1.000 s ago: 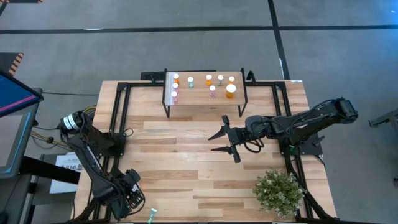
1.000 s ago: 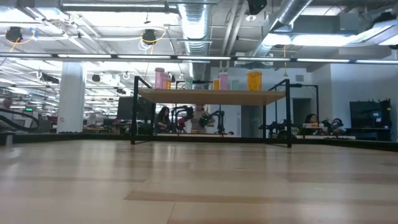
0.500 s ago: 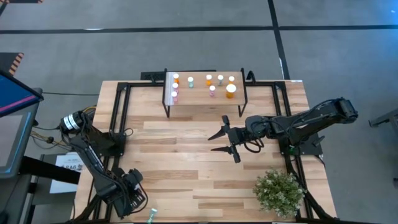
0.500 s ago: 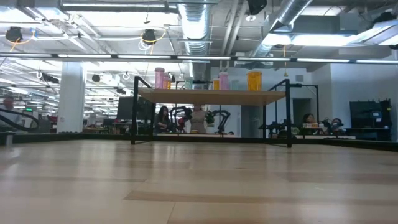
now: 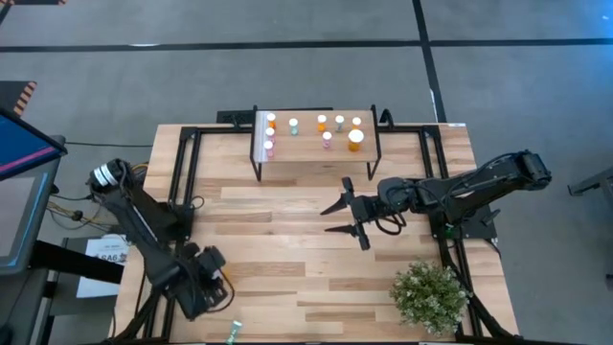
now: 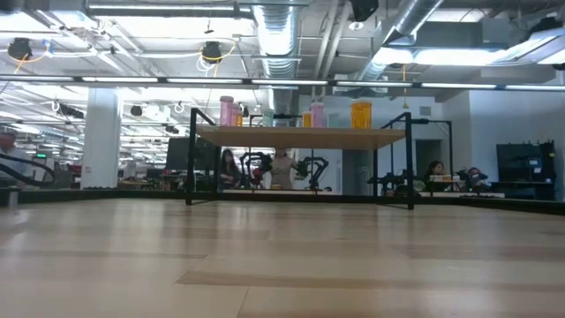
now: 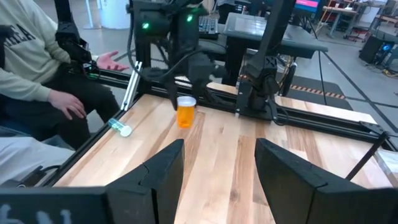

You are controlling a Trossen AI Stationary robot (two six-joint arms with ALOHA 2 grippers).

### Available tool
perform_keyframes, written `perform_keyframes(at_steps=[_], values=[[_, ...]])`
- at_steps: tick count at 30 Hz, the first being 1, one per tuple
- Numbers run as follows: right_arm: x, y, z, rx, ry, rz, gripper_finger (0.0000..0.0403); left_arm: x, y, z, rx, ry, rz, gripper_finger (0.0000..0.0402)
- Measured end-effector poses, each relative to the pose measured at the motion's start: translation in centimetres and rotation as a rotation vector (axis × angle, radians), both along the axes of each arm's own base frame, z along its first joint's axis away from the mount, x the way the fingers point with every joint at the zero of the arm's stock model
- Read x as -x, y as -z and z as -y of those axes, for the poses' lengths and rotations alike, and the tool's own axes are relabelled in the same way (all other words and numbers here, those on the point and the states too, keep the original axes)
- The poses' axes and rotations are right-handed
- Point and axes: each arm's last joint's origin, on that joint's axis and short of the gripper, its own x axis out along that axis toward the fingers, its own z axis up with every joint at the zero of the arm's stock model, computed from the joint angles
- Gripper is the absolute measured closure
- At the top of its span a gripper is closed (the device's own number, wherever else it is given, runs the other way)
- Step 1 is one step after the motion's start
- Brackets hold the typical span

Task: Pick and place medicine bottles onto shelf by color
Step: Put the large orange pill bottle on the shelf

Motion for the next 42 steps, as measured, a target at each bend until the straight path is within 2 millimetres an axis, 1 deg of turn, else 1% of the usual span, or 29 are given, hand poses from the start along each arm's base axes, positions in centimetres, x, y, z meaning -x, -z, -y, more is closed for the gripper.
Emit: perform_keyframes(at_steps=[3,6,12,15,20,25,28,33,35,39,42], values=[[0.0,0.0,0.1,0.002,0.013,0.0,0.0186,-0.7,-1.7,-2.1,-0.039,0.031,0.073,0.0209],[0.0,0.0,0.3,0.003,0.026,0.001,0.0186,-1.5,-3.8,-4.8,-0.088,0.068,0.165,0.0218],[-0.1,0.0,0.9,0.004,0.049,0.001,0.0186,-3.0,-8.7,-10.5,-0.182,0.126,0.328,0.0212],[-0.2,0.0,1.1,0.004,0.06,0.001,0.0186,-3.8,-11.2,-13.0,-0.224,0.163,0.37,0.0211],[-0.2,0.0,1.6,0.01,0.076,0.001,0.0186,-5.3,-15.3,-16.6,-0.302,0.243,0.433,0.0214],[-0.2,0.0,1.8,0.011,0.083,-0.002,0.0186,-6.9,-18.5,-20.0,-0.333,0.291,0.457,0.0212],[0.0,-0.2,1.8,0.011,0.083,0.002,0.0186,-8.3,-19.6,-22.0,-0.331,0.327,0.45,0.0213],[0.3,-0.5,1.9,0.011,0.087,-0.002,0.0186,-11.2,-20.6,-25.1,-0.332,0.388,0.408,0.0213],[0.6,-0.4,2.0,0.009,0.089,-0.029,0.0186,-12.3,-20.9,-26.5,-0.332,0.399,0.395,0.021],[0.8,-0.1,2.1,0.013,0.112,-0.062,0.0186,-14.3,-20.9,-29.5,-0.307,0.404,0.354,0.0209],[0.8,0.0,2.1,0.002,0.117,-0.073,0.0186,-15.6,-19.9,-31.6,-0.28,0.394,0.279,0.0209]])
